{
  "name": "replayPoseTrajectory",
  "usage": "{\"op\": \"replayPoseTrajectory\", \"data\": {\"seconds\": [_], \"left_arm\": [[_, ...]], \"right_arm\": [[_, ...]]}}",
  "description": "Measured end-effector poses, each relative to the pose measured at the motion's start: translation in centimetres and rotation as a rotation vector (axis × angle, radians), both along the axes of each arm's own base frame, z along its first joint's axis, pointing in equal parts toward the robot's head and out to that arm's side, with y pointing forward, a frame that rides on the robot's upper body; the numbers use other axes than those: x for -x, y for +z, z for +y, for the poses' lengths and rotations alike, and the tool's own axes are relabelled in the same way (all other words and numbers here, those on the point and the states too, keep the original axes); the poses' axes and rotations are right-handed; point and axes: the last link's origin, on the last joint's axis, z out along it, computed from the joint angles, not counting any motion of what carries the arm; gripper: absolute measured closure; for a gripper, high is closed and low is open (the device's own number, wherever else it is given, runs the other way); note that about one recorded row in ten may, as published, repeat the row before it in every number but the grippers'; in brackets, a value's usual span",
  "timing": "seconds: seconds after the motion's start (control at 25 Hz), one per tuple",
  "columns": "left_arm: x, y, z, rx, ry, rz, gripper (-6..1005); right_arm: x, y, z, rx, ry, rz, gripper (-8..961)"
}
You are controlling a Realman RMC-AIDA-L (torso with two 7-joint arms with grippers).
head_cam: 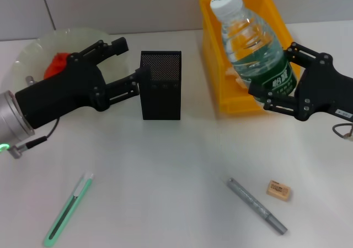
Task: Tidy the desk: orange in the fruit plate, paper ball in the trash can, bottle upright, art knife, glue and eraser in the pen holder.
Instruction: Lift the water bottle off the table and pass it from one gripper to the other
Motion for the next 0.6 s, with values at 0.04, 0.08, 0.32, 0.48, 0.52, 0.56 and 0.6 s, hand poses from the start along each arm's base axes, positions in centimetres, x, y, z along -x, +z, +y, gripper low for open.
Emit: {"op": "replayPoseTrajectory", "data": {"seconds": [0.04,0.08,0.32,0.48,0.52,0.56,0.6], "left_arm": [[-0.4,-0.4,-0.4,0.004,-0.013,-0.036,179],[-0.6,-0.7,-0.6,-0.003,-0.023,-0.057,179],[-0.9,-1.0,-0.6,-0.030,-0.009,-0.133,179],[-1.2,-1.1,-0.6,-0.027,-0.008,-0.150,179],[-1.6,-1.3,-0.7,-0.019,-0.012,-0.173,179],[-1.7,-1.3,-0.8,-0.017,-0.013,-0.180,179],[-1.9,-1.5,-0.8,-0.011,-0.016,-0.185,179]], "right_arm": [[0.1,-0.1,0.1,0.001,0.002,0.001,191],[0.1,-0.1,0.2,0.002,0.004,0.002,191],[0.7,-0.9,0.7,-0.002,0.036,-0.006,192],[0.9,-1.3,0.9,0.012,0.046,-0.012,192],[1.0,-1.5,0.9,0.017,0.051,-0.013,192],[1.1,-1.6,0.9,0.019,0.055,-0.016,192],[1.2,-1.7,1.0,0.019,0.058,-0.018,192]]}}
